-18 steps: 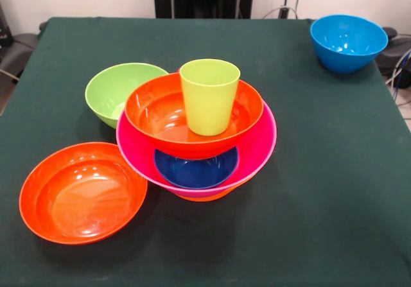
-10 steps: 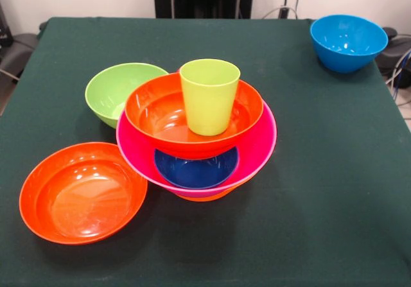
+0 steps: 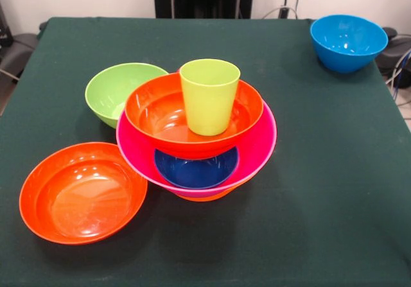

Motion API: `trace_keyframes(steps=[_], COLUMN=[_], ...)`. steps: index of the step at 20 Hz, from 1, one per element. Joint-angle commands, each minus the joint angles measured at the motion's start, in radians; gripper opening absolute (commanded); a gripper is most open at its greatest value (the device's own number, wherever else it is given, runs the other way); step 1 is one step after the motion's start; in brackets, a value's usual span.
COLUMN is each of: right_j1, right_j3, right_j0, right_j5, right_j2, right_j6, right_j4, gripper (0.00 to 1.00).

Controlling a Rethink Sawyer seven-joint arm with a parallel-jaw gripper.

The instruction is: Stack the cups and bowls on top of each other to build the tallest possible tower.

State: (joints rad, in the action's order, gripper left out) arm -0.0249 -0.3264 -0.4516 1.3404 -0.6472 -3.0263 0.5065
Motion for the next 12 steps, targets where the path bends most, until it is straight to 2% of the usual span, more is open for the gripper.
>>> trace_keyframes(steps=[1, 12], right_j1=[0.058, 0.096], right_j3=[-0.228, -0.328], right_j0=[-0.002, -0.003], right_j5=[-0.056, -0.145], right_j2=[0.12, 0.131], right_j6=[0.171, 0.275], right_j4=[-0.091, -0.189], gripper=[1.0, 1.0])
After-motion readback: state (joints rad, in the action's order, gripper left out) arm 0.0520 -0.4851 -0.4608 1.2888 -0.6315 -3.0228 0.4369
